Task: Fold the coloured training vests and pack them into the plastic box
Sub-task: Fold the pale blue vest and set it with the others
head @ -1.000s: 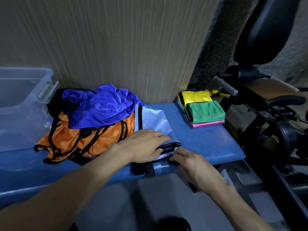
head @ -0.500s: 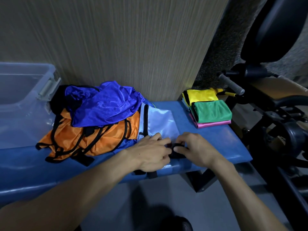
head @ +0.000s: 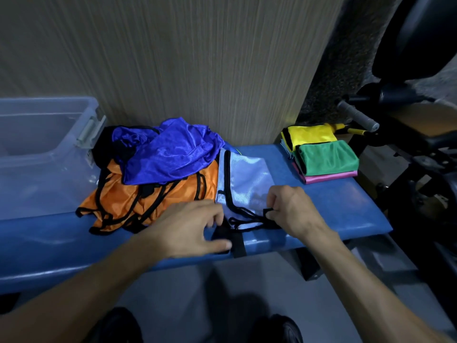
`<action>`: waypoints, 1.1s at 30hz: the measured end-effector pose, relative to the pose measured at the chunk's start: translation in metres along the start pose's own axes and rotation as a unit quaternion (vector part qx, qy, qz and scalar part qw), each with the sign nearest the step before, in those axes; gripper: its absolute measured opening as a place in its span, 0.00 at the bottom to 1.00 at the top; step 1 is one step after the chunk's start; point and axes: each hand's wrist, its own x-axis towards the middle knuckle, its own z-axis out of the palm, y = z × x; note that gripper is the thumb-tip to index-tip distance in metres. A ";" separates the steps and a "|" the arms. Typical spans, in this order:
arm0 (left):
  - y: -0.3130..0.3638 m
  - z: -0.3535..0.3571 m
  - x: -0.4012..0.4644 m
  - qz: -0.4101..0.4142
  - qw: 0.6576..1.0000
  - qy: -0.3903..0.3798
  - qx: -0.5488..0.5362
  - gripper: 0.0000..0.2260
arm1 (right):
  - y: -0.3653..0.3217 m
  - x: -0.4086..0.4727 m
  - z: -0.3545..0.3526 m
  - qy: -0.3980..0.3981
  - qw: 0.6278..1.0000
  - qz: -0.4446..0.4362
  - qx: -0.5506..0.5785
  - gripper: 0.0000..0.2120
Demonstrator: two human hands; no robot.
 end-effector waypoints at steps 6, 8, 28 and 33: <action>0.016 0.040 -0.019 0.006 0.992 0.094 0.087 0.21 | -0.008 -0.015 0.005 0.010 0.996 -0.058 -0.074 0.11; 0.017 0.047 -0.020 0.019 0.985 0.153 0.074 0.14 | -0.009 -0.019 0.005 0.009 0.990 -0.082 -0.112 0.15; 0.034 0.077 -0.008 0.106 0.961 0.177 0.185 0.18 | 0.002 -0.040 0.009 -0.058 0.969 -0.186 -0.151 0.30; 0.037 0.071 -0.005 0.123 0.950 0.207 0.200 0.07 | 0.005 -0.042 0.016 -0.040 0.964 -0.201 -0.172 0.29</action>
